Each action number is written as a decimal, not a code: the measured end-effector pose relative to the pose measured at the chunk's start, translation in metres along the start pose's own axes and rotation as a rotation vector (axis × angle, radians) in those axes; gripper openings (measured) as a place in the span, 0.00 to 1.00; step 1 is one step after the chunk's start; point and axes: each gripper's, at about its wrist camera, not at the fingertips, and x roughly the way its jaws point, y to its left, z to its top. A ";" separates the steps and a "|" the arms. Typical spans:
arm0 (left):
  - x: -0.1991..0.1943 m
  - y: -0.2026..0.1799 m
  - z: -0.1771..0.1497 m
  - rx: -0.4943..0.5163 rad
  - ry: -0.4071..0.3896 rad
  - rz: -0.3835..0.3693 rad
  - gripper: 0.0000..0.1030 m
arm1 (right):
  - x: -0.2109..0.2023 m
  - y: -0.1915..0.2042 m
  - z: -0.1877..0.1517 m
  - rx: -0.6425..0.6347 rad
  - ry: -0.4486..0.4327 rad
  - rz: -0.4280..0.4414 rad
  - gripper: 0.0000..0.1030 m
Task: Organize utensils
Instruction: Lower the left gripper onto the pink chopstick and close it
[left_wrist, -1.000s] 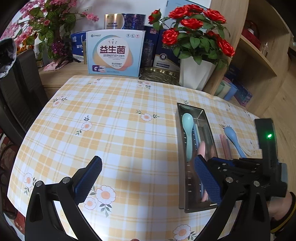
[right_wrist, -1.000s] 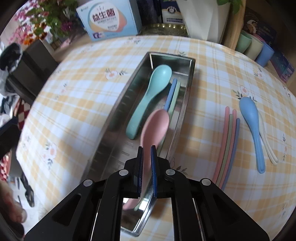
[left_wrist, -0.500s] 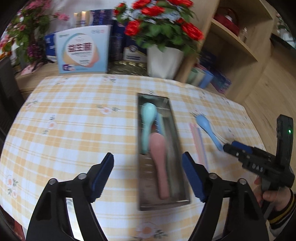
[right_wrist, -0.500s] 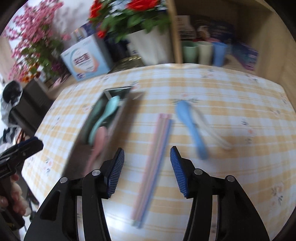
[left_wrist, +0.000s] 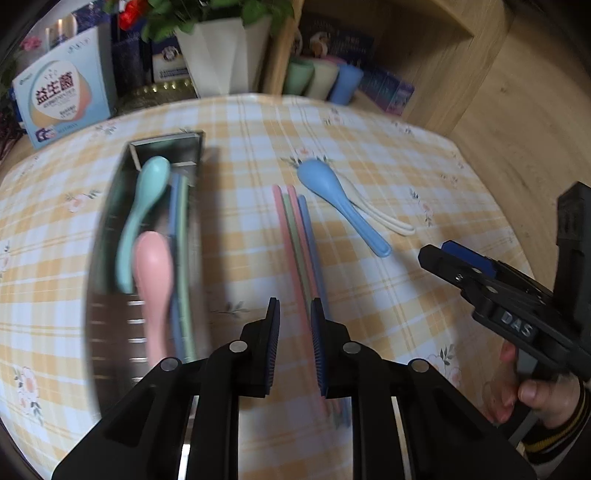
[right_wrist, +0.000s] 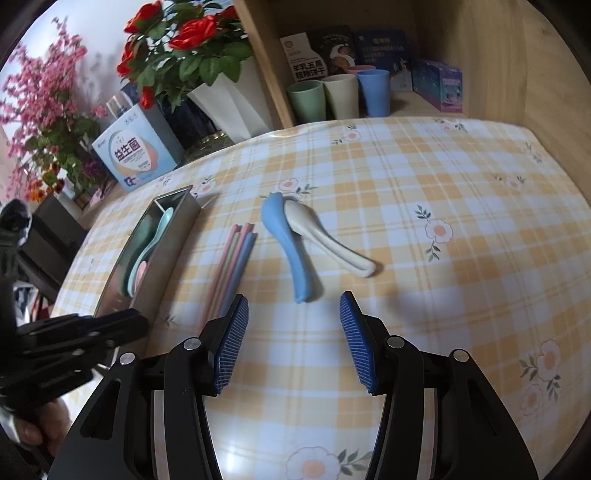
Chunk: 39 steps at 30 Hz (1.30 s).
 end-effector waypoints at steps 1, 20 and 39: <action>0.007 -0.002 0.002 -0.005 0.013 0.013 0.14 | 0.002 -0.006 -0.001 0.013 -0.001 0.009 0.49; 0.056 -0.007 0.019 -0.011 0.103 0.117 0.14 | 0.019 -0.047 -0.008 0.105 -0.017 0.079 0.49; 0.069 -0.014 0.030 0.031 0.045 0.175 0.14 | 0.024 -0.056 -0.011 0.142 -0.022 0.085 0.49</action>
